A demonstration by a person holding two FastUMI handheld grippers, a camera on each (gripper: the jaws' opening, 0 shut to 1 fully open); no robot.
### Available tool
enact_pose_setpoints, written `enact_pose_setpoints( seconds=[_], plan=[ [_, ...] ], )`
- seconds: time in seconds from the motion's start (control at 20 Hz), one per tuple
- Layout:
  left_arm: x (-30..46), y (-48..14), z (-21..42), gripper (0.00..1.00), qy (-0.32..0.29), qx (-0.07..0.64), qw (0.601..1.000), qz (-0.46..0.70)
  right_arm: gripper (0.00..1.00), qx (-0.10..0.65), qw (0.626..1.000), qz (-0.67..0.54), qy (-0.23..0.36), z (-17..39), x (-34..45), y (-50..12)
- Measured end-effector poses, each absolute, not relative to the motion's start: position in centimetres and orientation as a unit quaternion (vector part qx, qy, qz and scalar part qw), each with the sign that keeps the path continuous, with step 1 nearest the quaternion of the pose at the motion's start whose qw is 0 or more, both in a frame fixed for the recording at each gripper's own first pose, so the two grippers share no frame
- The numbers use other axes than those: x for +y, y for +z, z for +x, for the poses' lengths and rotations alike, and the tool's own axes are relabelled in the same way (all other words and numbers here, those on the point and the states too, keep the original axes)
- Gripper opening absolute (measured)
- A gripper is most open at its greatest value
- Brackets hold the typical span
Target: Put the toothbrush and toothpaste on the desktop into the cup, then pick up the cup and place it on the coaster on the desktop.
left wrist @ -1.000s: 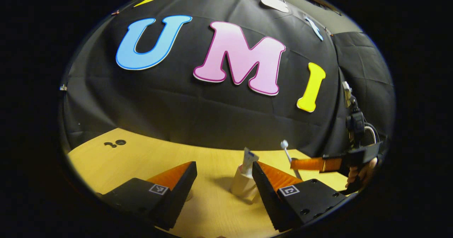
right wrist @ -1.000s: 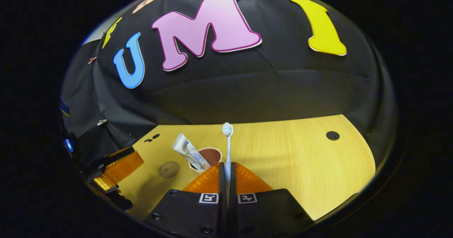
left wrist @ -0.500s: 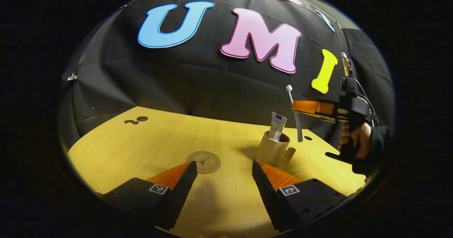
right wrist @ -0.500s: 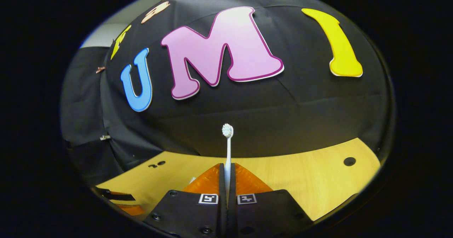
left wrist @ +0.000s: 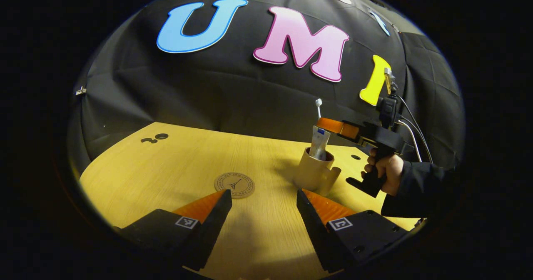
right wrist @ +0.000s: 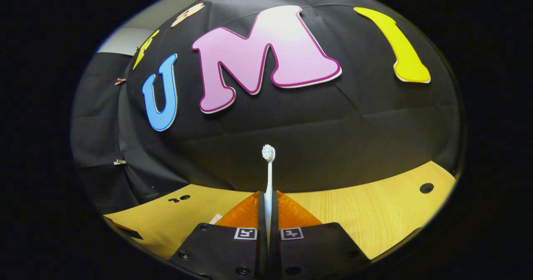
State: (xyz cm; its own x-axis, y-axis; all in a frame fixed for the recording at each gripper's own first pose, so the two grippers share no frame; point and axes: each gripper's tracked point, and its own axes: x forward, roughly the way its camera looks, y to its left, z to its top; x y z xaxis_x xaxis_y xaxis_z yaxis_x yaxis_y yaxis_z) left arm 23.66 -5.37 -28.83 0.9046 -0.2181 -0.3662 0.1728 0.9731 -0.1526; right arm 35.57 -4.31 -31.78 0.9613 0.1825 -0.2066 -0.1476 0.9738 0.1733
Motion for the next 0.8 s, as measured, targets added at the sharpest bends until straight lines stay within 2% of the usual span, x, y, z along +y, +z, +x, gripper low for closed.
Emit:
enact_pose_setpoints(
  seconds=[0.25, 0.35, 0.5, 0.55, 0.8],
  plan=[
    [-5.8, -29.4, 23.7, 0.97, -0.102, 0.198, 0.972, -0.073, 0.11, 0.132, 0.985, 0.073, 0.082, 33.4, -4.3, -33.9],
    [-5.8, -29.5, 23.6, 0.98, -0.098, 0.200, 0.972, -0.078, 0.21, 0.151, 0.982, 0.062, 0.090, 32.7, -4.1, -34.3],
    [-5.8, -29.2, 23.3, 0.98, -0.094, 0.198, 0.972, -0.083, 0.82, 0.160, 0.982, 0.059, 0.083, 30.9, -5.6, -32.3],
    [-5.9, -29.1, 23.2, 0.98, -0.095, 0.198, 0.972, -0.083, 0.98, 0.160, 0.982, 0.060, 0.083, 30.8, -5.6, -32.2],
    [-6.3, -28.4, 22.1, 0.97, -0.095, 0.201, 0.971, -0.086, 0.96, 0.185, 0.978, 0.049, 0.079, 28.9, -5.8, -29.7]
  ],
)
